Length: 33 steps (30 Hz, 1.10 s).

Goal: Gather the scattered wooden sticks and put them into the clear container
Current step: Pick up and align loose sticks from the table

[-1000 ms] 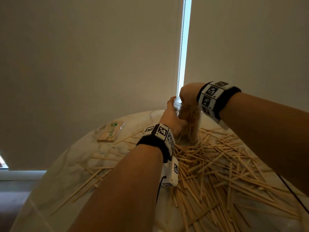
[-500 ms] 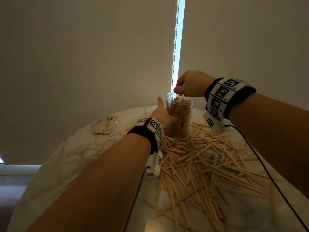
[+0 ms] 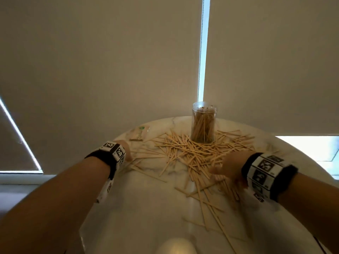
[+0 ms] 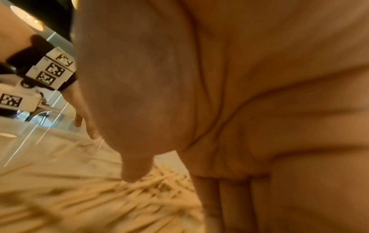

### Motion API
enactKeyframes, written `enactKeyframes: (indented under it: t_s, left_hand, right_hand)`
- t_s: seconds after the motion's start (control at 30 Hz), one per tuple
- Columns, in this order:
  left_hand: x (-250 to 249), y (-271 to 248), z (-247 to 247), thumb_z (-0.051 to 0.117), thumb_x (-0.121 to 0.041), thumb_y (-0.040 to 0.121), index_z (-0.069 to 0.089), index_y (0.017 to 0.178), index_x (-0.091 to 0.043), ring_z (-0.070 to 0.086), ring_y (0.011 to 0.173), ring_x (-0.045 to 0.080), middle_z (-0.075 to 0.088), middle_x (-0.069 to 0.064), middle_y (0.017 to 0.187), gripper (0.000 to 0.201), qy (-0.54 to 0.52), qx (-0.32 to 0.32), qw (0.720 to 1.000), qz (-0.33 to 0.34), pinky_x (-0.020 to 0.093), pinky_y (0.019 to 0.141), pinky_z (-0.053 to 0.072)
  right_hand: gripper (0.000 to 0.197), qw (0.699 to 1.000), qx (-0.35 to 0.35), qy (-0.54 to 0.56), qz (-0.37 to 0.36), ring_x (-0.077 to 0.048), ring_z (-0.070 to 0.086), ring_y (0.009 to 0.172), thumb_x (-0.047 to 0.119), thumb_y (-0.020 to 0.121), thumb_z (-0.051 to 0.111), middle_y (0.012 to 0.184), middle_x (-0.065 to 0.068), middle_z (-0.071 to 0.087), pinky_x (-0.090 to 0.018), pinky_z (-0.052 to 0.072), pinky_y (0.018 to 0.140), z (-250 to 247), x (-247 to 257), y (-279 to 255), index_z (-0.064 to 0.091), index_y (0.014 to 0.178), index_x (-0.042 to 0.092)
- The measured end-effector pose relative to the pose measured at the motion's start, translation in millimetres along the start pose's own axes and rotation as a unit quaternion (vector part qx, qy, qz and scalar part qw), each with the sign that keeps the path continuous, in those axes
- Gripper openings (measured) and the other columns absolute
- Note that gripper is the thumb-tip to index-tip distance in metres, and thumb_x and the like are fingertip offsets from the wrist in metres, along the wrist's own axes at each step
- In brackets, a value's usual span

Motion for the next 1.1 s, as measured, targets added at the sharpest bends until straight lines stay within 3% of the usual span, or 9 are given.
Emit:
enactKeyframes:
  t_s: [0.07,0.17,0.23,0.4,0.5,0.67,0.8,0.97,1.1]
  left_hand:
    - [-4,-12,13,0.055,-0.044,0.097,0.058,0.131,-0.01,0.058,0.121,0.024,0.061,0.007,0.133,0.048,-0.004,-0.003,1.0,0.013,0.029,0.096,0.045]
    - [-38,-32,12,0.039,-0.034,0.104,0.054,0.134,-0.011,0.053,0.125,0.028,0.057,0.009,0.136,0.041,-0.009,-0.039,0.997,0.062,0.034,0.104,0.04]
    - [-61,-41,11,0.04,-0.028,0.105,0.054,0.133,-0.008,0.051,0.127,0.028,0.054,0.01,0.138,0.037,-0.029,-0.042,0.996,0.076,0.035,0.104,0.04]
    - [-107,-46,19,0.047,-0.064,0.093,0.064,0.112,-0.003,0.059,0.109,0.028,0.06,0.015,0.123,0.065,-0.07,-0.015,0.991,0.111,0.034,0.084,0.048]
    - [-112,-48,26,0.054,-0.086,0.068,0.064,0.104,-0.007,0.054,0.113,0.032,0.049,0.021,0.133,0.087,-0.063,-0.002,0.993,0.103,0.037,0.09,0.048]
    - [-118,-55,26,0.072,-0.07,0.069,0.052,0.128,-0.01,0.054,0.117,0.031,0.036,0.017,0.145,0.086,-0.114,-0.009,0.988,0.106,0.04,0.097,0.048]
    - [-127,-61,20,0.065,-0.061,0.083,0.056,0.126,-0.014,0.052,0.118,0.028,0.056,0.009,0.128,0.064,-0.078,-0.039,0.988,0.131,0.04,0.1,0.042]
    - [-139,-74,22,0.056,-0.042,0.095,0.062,0.108,-0.015,0.054,0.115,0.031,0.062,0.008,0.122,0.03,-0.031,-0.025,0.989,0.142,0.045,0.103,0.039]
    - [-148,-89,17,0.046,-0.015,0.102,0.055,0.125,-0.006,0.057,0.118,0.033,0.06,0.013,0.127,0.027,-0.049,-0.029,0.986,0.158,0.04,0.099,0.042]
  right_hand:
    - [0.086,1.0,-0.013,-0.007,0.004,-0.023,0.058,0.119,0.08,0.09,0.022,0.131,-0.005,0.063,-0.036,0.042,0.103,9,10,5,0.067,0.125,0.015]
    - [0.083,0.999,-0.03,0.009,-0.01,-0.019,0.058,0.079,0.087,0.082,0.027,0.077,-0.001,0.061,-0.035,0.049,0.091,9,25,13,0.065,0.075,0.013]
    - [0.073,0.999,-0.028,0.006,-0.02,-0.02,0.053,0.076,0.084,0.083,0.039,0.07,0.0,0.053,-0.032,0.047,0.078,6,35,9,0.053,0.066,0.014]
    - [0.058,0.998,-0.006,0.033,-0.049,-0.023,0.061,0.107,0.056,0.093,0.058,0.122,-0.007,0.067,-0.029,0.048,0.084,-1,36,3,0.066,0.122,0.007]
    - [0.065,0.998,-0.022,0.049,-0.03,-0.02,0.057,0.092,0.064,0.089,0.057,0.11,-0.006,0.067,-0.03,0.047,0.079,3,26,3,0.067,0.117,0.007]
    - [0.046,0.995,-0.006,0.095,-0.041,-0.023,0.065,0.108,0.043,0.095,0.062,0.115,-0.009,0.07,-0.028,0.048,0.081,6,27,-3,0.066,0.119,0.004]
    - [0.026,0.996,0.0,0.085,-0.039,-0.025,0.065,0.108,0.032,0.095,0.063,0.116,-0.011,0.069,-0.024,0.046,0.06,9,28,1,0.059,0.08,0.01]
    - [0.034,0.998,-0.02,0.049,-0.018,-0.022,0.057,0.095,0.027,0.092,0.063,0.103,-0.008,0.061,-0.031,0.051,0.082,13,22,3,0.066,0.119,0.007]
    - [0.033,0.997,-0.031,0.066,-0.014,-0.022,0.057,0.096,0.02,0.094,0.059,0.114,-0.01,0.064,-0.031,0.051,0.089,14,15,-4,0.065,0.123,0.004]
Point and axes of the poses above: each hand's wrist, its own y-axis towards the middle knuckle, its own z-axis out of the palm, x = y × z, the point moved 8 cm from there along y, towards the middle knuckle
